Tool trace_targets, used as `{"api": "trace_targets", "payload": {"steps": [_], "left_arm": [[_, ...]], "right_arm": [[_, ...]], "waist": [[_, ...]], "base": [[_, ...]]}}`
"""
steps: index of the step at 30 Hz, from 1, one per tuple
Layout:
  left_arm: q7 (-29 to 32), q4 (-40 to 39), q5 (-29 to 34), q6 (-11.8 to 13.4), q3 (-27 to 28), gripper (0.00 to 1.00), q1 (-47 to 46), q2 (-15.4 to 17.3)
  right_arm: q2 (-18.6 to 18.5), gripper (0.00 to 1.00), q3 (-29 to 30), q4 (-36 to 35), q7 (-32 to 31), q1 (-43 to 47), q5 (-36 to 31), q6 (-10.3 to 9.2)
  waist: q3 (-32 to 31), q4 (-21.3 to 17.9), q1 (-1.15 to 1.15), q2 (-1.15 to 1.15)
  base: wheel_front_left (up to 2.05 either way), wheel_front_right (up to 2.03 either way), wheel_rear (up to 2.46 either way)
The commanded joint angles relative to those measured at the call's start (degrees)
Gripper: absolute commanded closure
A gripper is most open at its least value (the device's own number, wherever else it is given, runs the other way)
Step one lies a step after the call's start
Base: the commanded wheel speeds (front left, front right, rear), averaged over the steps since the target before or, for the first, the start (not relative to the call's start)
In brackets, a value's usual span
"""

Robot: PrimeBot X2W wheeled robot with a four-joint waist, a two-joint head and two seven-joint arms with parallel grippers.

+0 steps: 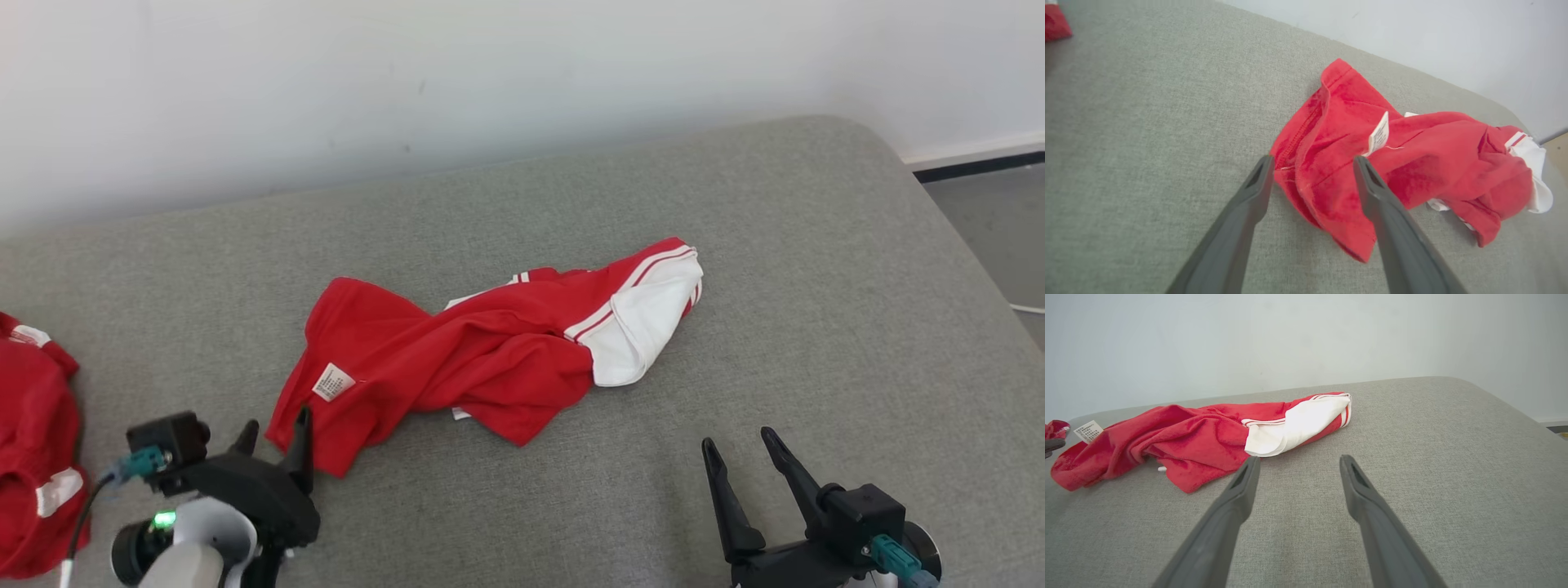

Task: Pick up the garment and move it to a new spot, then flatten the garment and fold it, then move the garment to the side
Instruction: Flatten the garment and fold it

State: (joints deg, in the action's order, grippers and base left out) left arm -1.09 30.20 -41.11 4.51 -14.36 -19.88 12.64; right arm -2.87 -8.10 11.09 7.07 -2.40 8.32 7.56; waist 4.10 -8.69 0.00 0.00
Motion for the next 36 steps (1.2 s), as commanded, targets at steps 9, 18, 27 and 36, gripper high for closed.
{"api": "trace_targets", "payload": {"steps": [9,18,27,36], "left_arm": [[5.3,4.8,4.5,1.8,-3.0,0.0,-7.1,3.9],[4.5,6.5,2.8,3.0,-1.6,1.0,-8.2,3.5],[-2.0,0.3,-13.0,-2.2,10.7,1.0,-4.2,-3.6],[0.4,-12.9,-24.9,-2.5,18.3,1.0,8.8,-6.7]], "right_arm": [[0.0,0.0,0.0,0.7,1.0,-1.7,0.7,-0.15],[0.0,0.0,0.8,1.0,1.7,-1.9,0.7,-0.15],[0.0,0.0,1.4,1.2,1.5,-1.0,0.4,-0.15],[0.0,0.0,1.5,0.8,0.4,0.7,0.1,-0.15]], "waist": [[3.1,-4.2,0.0,0.0],[4.1,-4.6,0.0,0.0],[2.4,-2.5,0.0,0.0],[-1.3,-0.7,0.0,0.0]], "base": [[0.0,0.0,0.0],[0.0,0.0,0.0],[0.0,0.0,0.0],[0.0,0.0,0.0]]}}
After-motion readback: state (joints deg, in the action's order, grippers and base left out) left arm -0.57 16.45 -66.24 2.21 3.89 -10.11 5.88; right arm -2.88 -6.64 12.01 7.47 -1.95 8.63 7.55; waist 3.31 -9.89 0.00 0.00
